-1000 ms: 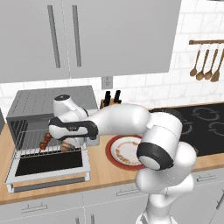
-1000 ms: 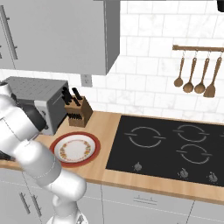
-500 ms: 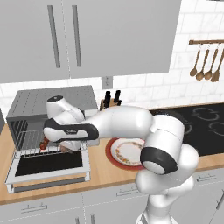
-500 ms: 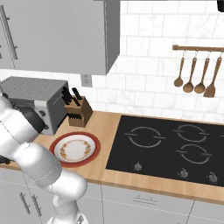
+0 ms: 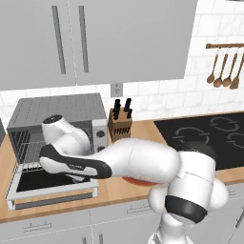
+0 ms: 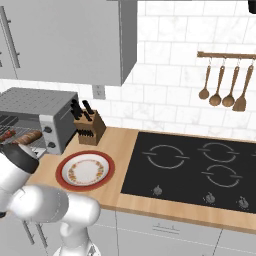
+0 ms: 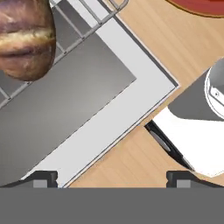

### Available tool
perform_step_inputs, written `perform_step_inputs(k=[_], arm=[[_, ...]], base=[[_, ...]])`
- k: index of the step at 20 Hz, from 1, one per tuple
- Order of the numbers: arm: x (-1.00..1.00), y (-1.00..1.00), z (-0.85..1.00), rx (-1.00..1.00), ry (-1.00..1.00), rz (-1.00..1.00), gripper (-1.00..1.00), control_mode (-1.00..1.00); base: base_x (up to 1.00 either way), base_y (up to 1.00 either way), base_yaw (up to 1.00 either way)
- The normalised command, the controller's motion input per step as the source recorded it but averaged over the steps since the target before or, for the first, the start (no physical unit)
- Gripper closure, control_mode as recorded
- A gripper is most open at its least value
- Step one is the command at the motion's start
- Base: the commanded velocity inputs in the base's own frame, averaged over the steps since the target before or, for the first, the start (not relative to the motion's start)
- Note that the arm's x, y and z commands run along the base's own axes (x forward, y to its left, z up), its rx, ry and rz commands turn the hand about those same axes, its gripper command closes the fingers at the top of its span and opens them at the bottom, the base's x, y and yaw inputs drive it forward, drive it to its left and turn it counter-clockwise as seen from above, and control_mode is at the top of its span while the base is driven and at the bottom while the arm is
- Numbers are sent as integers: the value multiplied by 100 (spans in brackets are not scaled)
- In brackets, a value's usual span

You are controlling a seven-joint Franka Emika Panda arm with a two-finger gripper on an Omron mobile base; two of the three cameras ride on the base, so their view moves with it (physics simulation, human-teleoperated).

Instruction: Pick up the kebab skewer and baguette bread, and place them inside the toaster oven. Close the toaster oven door and start by setting the timer.

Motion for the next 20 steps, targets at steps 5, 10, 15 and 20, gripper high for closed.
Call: perform_step_inputs(k=[5, 10, 15, 20], arm=[[-64, -17, -6, 0, 0, 0, -100, -100], [-14, -21, -17, 0, 0, 0, -100, -100], [0, -17, -14, 0, 0, 0, -100, -100], [12, 0, -2, 0, 0, 0, -100, -100]], base=[[0, 0, 0], [0, 0, 0], [0, 0, 0], [0, 0, 0]])
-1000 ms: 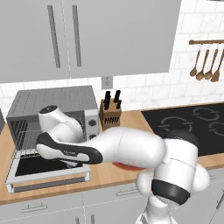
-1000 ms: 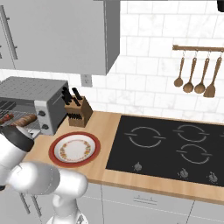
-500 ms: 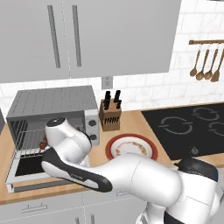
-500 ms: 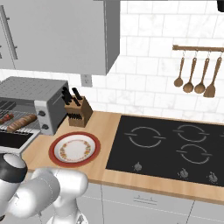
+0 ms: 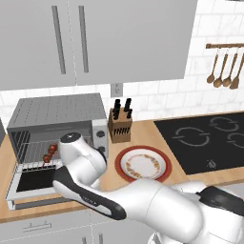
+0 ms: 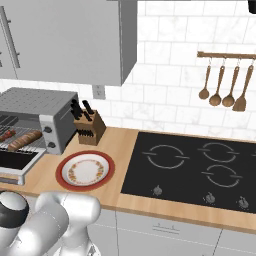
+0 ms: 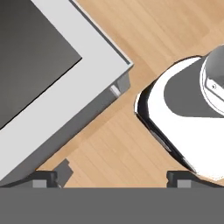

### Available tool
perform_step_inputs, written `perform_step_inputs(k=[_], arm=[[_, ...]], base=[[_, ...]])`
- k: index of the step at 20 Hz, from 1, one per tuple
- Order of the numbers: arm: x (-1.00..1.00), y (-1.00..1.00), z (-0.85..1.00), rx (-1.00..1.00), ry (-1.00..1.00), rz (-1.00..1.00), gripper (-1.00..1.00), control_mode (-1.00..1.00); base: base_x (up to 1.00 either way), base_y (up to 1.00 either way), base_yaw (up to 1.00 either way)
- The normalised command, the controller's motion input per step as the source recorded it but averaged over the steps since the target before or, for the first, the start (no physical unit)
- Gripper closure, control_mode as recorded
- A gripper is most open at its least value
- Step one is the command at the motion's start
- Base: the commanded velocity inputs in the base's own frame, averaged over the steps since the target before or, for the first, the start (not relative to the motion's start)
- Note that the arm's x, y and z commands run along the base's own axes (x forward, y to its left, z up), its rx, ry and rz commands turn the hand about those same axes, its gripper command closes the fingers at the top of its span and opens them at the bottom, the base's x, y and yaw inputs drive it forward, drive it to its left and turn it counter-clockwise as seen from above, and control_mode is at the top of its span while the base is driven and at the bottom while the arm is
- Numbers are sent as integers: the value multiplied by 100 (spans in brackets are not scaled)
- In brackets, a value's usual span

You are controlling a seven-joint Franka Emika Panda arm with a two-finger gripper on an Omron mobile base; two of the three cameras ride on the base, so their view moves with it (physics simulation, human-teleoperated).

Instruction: Pick up the kebab skewer and baguette bread, and place them inside the toaster oven. Close the toaster oven door and start by setting the timer.

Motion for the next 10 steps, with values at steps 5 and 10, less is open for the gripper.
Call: perform_step_inputs(k=[5, 10], arm=[[49, 0, 0, 0, 1, 0, -100, -100], [46, 9, -5, 0, 7, 0, -100, -100]], base=[[0, 0, 0], [0, 0, 0]])
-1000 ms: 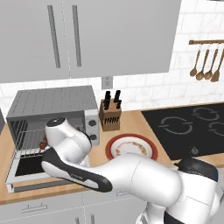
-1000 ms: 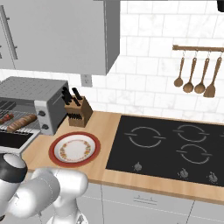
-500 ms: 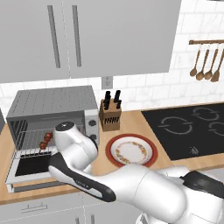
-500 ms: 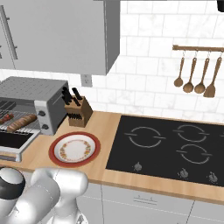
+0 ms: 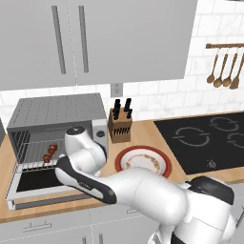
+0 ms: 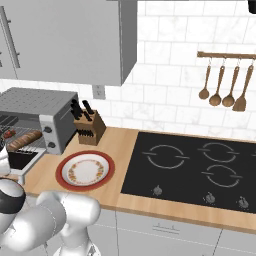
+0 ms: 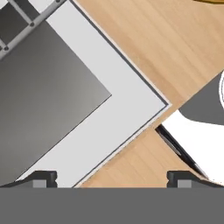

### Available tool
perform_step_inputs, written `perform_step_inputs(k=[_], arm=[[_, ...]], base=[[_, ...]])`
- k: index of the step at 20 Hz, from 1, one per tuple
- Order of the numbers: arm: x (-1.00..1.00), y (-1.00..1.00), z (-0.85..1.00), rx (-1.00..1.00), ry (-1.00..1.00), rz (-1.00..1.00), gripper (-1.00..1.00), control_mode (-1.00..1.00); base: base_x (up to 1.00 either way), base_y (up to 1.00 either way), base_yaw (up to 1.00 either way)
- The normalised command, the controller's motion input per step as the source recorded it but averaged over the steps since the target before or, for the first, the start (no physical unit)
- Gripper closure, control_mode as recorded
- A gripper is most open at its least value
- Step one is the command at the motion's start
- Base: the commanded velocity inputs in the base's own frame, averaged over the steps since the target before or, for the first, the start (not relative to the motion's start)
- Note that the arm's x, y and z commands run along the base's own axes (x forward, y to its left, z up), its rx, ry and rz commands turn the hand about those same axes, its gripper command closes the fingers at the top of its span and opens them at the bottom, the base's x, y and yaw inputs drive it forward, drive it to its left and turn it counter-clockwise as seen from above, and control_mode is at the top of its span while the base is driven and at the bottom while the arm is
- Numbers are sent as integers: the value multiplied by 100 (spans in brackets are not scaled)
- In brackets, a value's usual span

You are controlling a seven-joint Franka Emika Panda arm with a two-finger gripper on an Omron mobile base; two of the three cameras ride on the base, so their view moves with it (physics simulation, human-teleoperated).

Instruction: Pick up the kebab skewer and baguette bread, and place them inside the toaster oven. Close the toaster oven door and start by setting the timer.

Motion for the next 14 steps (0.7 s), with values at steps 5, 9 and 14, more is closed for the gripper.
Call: perform_step_inputs(k=[5, 9, 14], arm=[[13, 28, -23, 0, 3, 0, -100, -100], [33, 23, -20, 0, 1, 0, -100, -100], [39, 9, -8, 0, 1, 0, -100, -100]], base=[[0, 0, 0], [0, 0, 0], [0, 0, 0]])
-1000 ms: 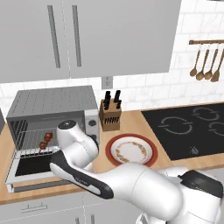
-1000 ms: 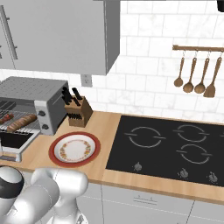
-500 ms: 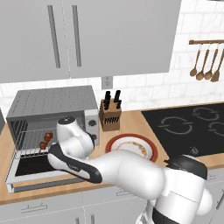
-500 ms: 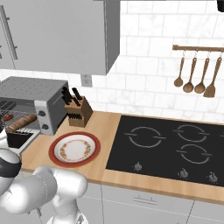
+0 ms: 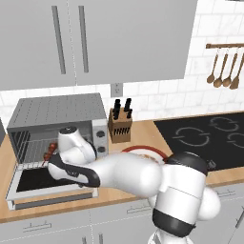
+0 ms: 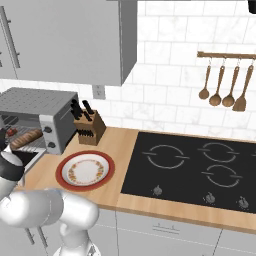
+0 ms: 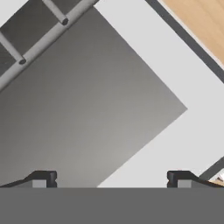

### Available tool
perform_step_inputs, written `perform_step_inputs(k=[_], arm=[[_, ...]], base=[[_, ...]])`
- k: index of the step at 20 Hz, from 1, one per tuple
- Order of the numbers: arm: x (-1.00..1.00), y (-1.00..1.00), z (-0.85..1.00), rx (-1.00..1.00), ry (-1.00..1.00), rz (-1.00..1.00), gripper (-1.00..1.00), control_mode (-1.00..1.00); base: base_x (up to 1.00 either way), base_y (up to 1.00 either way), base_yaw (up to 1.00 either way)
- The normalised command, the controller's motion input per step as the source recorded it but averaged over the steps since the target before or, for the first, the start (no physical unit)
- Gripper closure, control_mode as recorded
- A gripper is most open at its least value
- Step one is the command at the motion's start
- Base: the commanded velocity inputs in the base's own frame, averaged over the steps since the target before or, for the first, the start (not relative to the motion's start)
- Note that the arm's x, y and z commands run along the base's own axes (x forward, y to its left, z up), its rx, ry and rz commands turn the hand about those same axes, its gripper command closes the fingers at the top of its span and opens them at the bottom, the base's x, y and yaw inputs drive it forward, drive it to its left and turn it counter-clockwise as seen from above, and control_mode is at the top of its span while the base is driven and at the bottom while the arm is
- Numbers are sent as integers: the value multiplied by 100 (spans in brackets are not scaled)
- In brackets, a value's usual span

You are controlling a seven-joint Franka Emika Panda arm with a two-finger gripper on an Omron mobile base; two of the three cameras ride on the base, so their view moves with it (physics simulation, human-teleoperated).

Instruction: Pick up the kebab skewer and baguette bread, and place them inside the toaster oven. Close the toaster oven door and start by setting the timer.

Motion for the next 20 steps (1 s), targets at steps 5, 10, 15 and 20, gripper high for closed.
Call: perform_step_inputs(k=[5, 10, 15, 20], arm=[[49, 6, -6, 0, 2, 0, -100, -100], [58, 3, 0, 0, 0, 0, -100, -100], [42, 3, 0, 0, 0, 0, -100, -100], [13, 7, 0, 0, 0, 0, -100, -100]], base=[[0, 0, 0], [0, 0, 0], [0, 0, 0], [0, 0, 0]])
